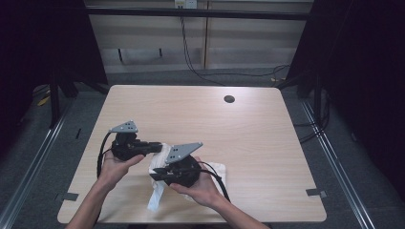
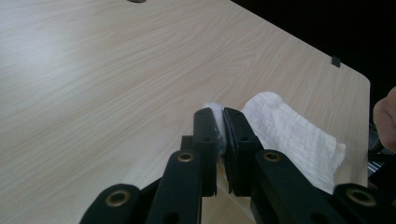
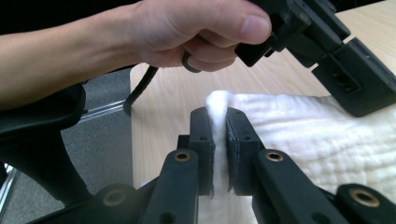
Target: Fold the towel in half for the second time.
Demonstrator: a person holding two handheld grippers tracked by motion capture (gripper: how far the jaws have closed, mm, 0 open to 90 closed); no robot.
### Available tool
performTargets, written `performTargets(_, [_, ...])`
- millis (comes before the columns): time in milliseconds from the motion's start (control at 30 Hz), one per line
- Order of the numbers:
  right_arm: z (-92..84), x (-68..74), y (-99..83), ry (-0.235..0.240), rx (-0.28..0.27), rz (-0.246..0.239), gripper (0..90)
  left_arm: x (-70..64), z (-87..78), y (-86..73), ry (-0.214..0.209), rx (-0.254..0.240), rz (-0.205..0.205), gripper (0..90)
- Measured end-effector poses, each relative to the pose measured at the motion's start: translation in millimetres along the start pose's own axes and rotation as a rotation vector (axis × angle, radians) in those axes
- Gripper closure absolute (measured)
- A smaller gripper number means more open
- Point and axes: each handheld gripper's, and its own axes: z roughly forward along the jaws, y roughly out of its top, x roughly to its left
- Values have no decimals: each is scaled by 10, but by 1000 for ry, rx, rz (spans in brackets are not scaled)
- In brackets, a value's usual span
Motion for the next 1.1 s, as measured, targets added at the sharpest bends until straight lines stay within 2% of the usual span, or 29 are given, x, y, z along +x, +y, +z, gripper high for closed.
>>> performTargets(167, [52, -7, 77, 10, -18, 1, 827, 15, -85, 9, 24, -5, 5, 846])
performTargets(300, [137, 15, 128, 13, 4, -26, 827, 18, -143, 21, 38, -15, 11, 846])
performTargets(367, [152, 10, 122, 20, 0, -22, 827, 6, -125, 21, 35, -13, 9, 847])
performTargets(633, [21, -6, 42, 9, -15, -1, 827, -96, 73, 83, 16, 23, 39, 847])
performTargets(1100, [-314, -51, -194, -56, -28, 34, 825, -239, 471, 176, -30, 65, 58, 846])
